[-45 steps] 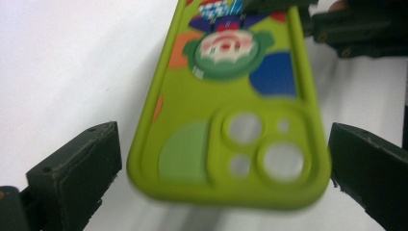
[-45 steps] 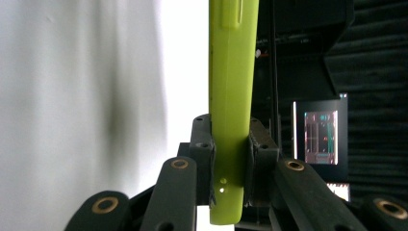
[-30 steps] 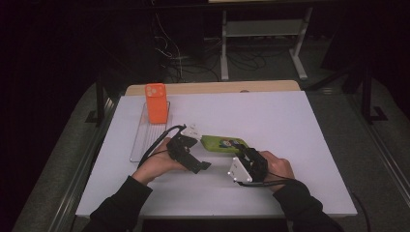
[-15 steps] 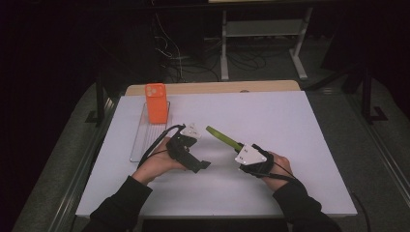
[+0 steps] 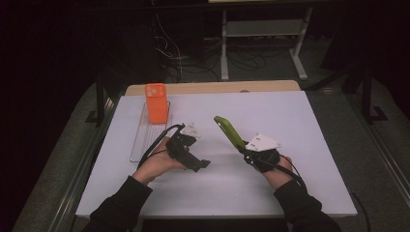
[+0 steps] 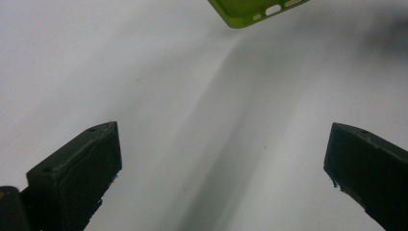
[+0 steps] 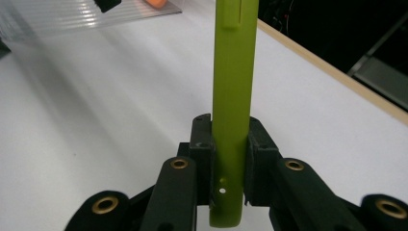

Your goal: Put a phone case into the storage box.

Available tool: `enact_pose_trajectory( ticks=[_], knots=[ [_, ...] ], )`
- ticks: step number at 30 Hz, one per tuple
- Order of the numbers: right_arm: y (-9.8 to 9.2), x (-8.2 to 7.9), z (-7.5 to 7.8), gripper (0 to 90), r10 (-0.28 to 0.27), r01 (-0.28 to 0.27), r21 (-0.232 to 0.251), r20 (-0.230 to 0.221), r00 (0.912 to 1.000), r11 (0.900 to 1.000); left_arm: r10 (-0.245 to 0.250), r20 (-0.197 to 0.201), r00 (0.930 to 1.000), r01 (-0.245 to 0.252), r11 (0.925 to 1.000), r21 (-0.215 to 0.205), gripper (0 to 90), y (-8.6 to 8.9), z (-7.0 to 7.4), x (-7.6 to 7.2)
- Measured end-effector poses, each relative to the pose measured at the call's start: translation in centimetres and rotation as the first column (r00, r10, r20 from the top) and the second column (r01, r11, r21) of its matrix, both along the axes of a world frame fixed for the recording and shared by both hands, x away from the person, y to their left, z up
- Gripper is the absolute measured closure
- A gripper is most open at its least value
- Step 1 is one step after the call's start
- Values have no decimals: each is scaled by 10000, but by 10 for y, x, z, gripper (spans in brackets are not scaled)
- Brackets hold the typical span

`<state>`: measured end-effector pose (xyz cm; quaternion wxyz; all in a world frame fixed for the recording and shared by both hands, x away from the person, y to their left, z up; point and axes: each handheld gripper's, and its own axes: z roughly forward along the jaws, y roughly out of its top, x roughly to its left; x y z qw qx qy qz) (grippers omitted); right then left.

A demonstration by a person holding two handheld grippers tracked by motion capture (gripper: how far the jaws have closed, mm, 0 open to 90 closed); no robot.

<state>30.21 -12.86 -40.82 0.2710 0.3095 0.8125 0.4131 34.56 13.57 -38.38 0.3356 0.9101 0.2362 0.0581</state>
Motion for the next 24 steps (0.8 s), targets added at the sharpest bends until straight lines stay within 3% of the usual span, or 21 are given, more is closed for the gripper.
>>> enact_pose_trajectory(
  ticks=[5, 7, 9, 11, 13, 19, 24],
  knots=[
    [-6, 6, 0, 756, -68, 123, 777, -717, 9974, 9969, 108, 4, 9999, -108, 9999, -62, 0, 1, 0, 0],
    [-8, 7, 0, 757, -80, 186, 1114, -953, 9954, 9936, 408, -26, 9992, -409, 9986, -339, 0, -1, -1, -1],
    [-9, 8, 0, 757, -115, 306, 1529, -1242, 9922, 9878, 196, 63, 9998, -196, 9998, -28, 0, 1, 1, 1],
    [-10, 9, -1, 757, -138, 389, 1707, -1459, 9892, 9846, 343, 82, 9994, -342, 9993, -156, 0, 1, 1, 1],
    [-11, 10, -1, 757, -172, 477, 1889, -1595, 9870, 9808, 611, 21, 9981, -610, 9968, -514, 0, 1, 1, 1],
    [-10, 9, -1, 757, -190, 534, 2044, -1667, 9858, 9774, 794, 25, 9968, -786, 9902, -1156, 0, 4, 9, 7],
    [-6, 8, 0, 757, -68, 418, 2088, -1658, 9861, 9771, 1036, -191, 9944, -1053, 9747, -1972, 0, 1, 17, 11]
  ],
)
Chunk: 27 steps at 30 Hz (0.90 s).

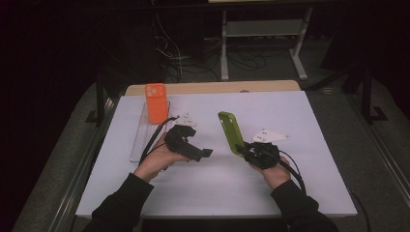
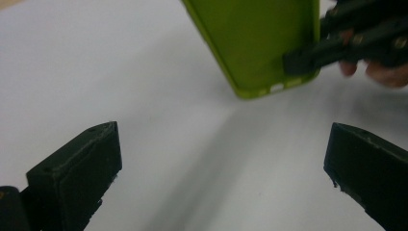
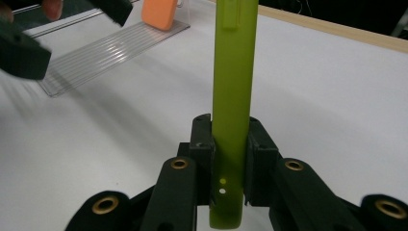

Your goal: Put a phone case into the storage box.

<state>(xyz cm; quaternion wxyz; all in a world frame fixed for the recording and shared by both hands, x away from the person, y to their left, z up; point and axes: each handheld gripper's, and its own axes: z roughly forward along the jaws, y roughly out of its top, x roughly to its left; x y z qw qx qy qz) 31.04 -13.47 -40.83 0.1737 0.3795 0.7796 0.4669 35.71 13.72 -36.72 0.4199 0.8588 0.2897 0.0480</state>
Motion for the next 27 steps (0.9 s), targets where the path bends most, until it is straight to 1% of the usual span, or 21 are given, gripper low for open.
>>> enact_pose_trajectory(
  ticks=[2, 3, 6, 7, 8, 10, 12, 13, 14, 16, 17, 18, 21, 22, 23, 27],
  knots=[
    [2, -1, 0, 757, 38, -38, 59, -22, 10000, 10000, 37, -4, 10000, -37, 9996, -271, 0, -1, 3, 2],
    [3, -1, 0, 757, 84, -84, 41, -10, 10000, 10000, 76, -17, 10000, -76, 9988, -473, 0, -3, 4, 3],
    [6, -2, 1, 757, 176, -176, 52, 84, 9998, 9998, 102, -66, 9999, -106, 9971, -748, 0, -7, 8, 6],
    [7, -3, 1, 757, 199, -199, 102, -12, 9998, 9998, 143, -56, 9999, -147, 9960, -876, 0, -9, 8, 7],
    [8, -3, 1, 757, 233, -234, 120, 62, 9997, 9997, 127, -45, 9999, -130, 9954, -951, 0, -10, 9, 9],
    [10, -4, 2, 757, 268, -268, 99, 45, 9996, 9996, 184, -42, 9998, -188, 9931, -1161, 0, -13, 10, 12],
    [11, -4, 2, 757, 306, -306, 121, -7, 9995, 9995, 212, -34, 9998, -214, 9915, -1283, 0, -15, 10, 14],
    [11, -4, 2, 757, 335, -337, 115, 134, 9993, 9994, 259, -42, 9997, -262, 9901, -1382, 0, -16, 10, 15],
    [12, -4, 3, 757, 339, -341, 148, 110, 9994, 9993, 326, -93, 9994, -336, 9893, -1423, 0, -18, 9, 16],
    [13, -5, 3, 757, 335, -335, 199, 6, 9994, 9992, 224, -61, 9997, -231, 9878, -1539, 0, -20, 9, 18],
    [13, -5, 3, 757, 369, -369, 225, 18, 9993, 9991, 253, -86, 9996, -263, 9860, -1647, 0, -22, 9, 19],
    [13, -5, 3, 757, 405, -408, 195, 151, 9991, 9990, 220, -77, 9997, -230, 9860, -1652, 0, -22, 9, 20],
    [15, -5, 3, 757, 446, -449, 273, 110, 9989, 9986, 259, -85, 9996, -270, 9831, -1813, 0, -29, 9, 20],
    [15, -5, 4, 757, 488, -493, 244, 182, 9986, 9985, 160, -12, 9999, -159, 9838, -1783, 0, -30, 9, 21],
    [16, -6, 4, 757, 465, -468, 270, 113, 9989, 9985, 165, -13, 9999, -165, 9831, -1823, 0, -31, 9, 22],
    [18, -7, 4, 757, 527, -532, 346, 145, 9985, 9980, 179, -46, 9998, -185, 9814, -1911, 0, -38, 6, 23]
  ],
)
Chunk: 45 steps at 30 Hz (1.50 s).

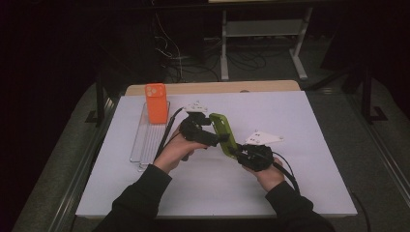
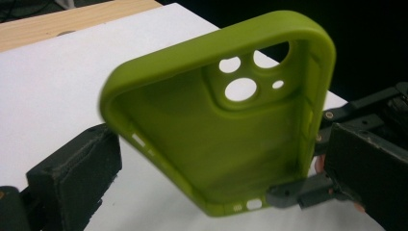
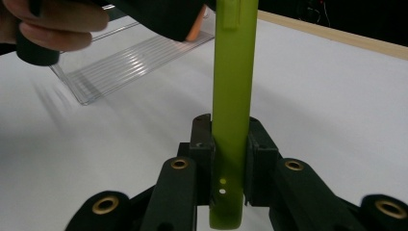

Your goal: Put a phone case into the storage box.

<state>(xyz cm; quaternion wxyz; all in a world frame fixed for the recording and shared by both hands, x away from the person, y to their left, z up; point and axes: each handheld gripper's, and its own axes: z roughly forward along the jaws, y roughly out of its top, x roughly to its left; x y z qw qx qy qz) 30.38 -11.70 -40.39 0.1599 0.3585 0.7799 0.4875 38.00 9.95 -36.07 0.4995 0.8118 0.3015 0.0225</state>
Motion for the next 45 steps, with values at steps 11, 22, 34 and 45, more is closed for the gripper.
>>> enact_pose_trajectory(
  ticks=[11, 22, 34, 45],
  knots=[
    [4, -1, 0, 757, 106, -106, -38, 24, 9999, 9999, 246, -279, 9993, -258, 9986, -451, 0, -10, -5, 1],
    [7, -1, -4, 756, 120, -120, -219, -12, 9999, 9997, 443, -209, 9988, -454, 9974, -553, 88, -9, -4, 2],
    [7, -1, -5, 715, 140, -152, -402, -322, 9994, 9991, 283, -314, 9991, -302, 9975, -633, 127, -9, -4, 3],
    [-15, 3, -4, 316, 75, -165, -706, -1253, 9921, 9974, 688, 205, 9974, -691, 9975, 131, 131, 11, 18, 11]
  ],
)
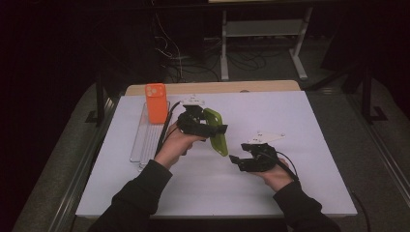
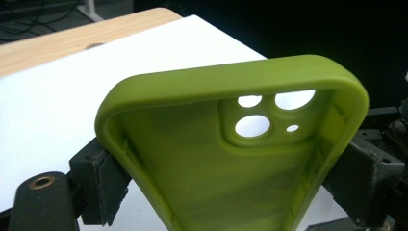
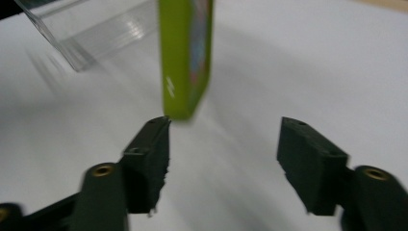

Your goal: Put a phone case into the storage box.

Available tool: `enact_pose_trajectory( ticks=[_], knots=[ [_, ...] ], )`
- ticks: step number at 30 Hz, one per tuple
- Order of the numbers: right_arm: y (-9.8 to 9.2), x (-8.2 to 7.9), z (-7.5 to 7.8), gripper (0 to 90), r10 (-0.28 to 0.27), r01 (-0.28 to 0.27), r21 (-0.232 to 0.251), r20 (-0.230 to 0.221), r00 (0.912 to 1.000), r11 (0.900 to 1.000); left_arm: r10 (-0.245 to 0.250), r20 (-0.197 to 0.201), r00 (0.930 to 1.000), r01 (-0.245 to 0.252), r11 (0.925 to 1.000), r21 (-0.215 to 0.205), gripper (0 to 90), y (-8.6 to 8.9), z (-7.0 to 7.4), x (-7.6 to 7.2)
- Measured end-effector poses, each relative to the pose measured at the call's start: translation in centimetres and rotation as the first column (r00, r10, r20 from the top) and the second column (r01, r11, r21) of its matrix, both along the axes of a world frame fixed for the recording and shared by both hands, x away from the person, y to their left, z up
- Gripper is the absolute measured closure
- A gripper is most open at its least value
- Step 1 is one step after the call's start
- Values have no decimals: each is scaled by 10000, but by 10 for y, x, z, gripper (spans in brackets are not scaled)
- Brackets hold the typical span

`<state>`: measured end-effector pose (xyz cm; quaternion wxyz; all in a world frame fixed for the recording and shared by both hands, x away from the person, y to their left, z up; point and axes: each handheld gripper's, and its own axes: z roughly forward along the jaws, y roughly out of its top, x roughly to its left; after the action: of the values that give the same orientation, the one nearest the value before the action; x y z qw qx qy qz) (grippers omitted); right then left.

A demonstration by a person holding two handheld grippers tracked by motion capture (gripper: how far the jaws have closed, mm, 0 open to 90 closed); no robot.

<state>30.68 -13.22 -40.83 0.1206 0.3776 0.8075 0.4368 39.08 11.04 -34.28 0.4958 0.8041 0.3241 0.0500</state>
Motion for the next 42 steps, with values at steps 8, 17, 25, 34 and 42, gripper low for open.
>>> enact_pose_trajectory(
  ticks=[8, 17, 25, 34, 42],
  knots=[
    [-23, 1, -10, 119, -213, 191, -405, -544, 9983, 9990, 250, 304, 9992, -262, 9988, 405, 132, 13, 21, 10],
    [-47, -6, -17, 3, -503, 456, -847, -537, 9973, 9954, 645, 652, 9958, -684, 9959, 595, 132, 38, 46, 23],
    [-61, -13, -23, 3, -360, 296, -1131, -550, 9978, 9931, 1303, 889, 9875, -1362, 9886, 645, 133, 71, 60, 36],
    [-61, -18, -28, 3, -84, 8, -1367, -553, 9984, 9906, 2379, 1514, 9594, -2548, 9615, 1034, 134, 110, 70, 46],
    [-63, -18, -28, 3, -101, 38, -1351, -460, 9989, 9908, 3151, 1959, 9286, -3499, 9194, 1795, 134, 134, 62, 60]
  ],
)
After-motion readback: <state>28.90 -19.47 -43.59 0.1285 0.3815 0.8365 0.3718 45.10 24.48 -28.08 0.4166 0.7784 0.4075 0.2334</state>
